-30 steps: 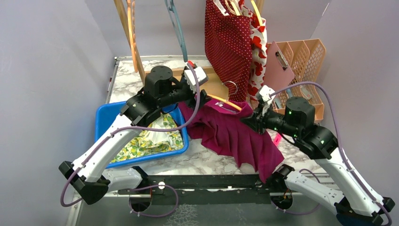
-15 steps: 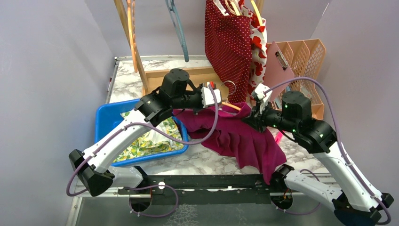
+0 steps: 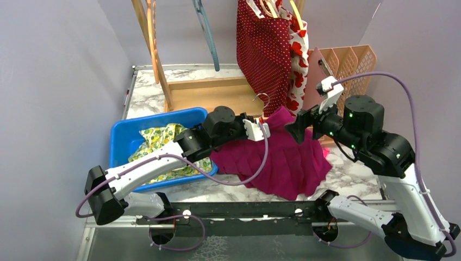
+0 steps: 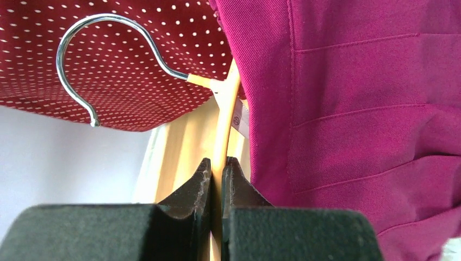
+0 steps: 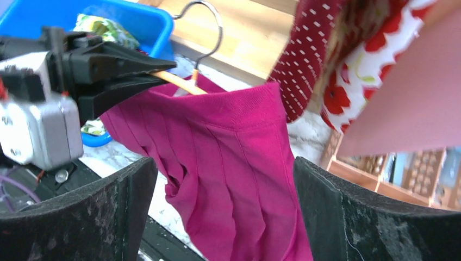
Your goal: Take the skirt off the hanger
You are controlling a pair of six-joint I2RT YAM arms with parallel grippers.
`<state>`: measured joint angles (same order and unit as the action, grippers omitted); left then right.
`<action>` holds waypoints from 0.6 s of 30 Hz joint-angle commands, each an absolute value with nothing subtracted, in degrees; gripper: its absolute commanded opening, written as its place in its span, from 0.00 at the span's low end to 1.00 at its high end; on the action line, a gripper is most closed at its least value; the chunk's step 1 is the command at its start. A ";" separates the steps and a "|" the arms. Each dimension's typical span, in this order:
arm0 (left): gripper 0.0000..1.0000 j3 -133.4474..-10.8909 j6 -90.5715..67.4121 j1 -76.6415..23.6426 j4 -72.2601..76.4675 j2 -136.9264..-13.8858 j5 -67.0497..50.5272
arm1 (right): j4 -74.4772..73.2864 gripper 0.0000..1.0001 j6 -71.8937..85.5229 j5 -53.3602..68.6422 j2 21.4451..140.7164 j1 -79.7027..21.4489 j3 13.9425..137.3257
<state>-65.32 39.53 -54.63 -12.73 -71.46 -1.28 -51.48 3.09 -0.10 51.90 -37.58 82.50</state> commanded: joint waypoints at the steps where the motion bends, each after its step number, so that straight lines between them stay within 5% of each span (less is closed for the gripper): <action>1: 0.00 -63.84 45.46 -57.94 6.50 -69.98 15.70 | -64.16 1.00 15.22 -10.52 53.83 -37.97 88.29; 4: 0.00 -62.43 46.75 -58.35 11.05 -70.09 17.08 | -64.35 0.98 21.42 -6.83 56.68 -37.97 91.47; 10: 0.00 -62.72 47.45 -58.54 12.76 -70.31 14.92 | -61.65 0.77 32.17 -4.74 67.13 -37.95 95.56; 18: 0.00 -62.38 47.22 -58.75 8.87 -69.10 10.16 | -60.11 0.78 35.51 -4.96 74.67 -37.97 103.85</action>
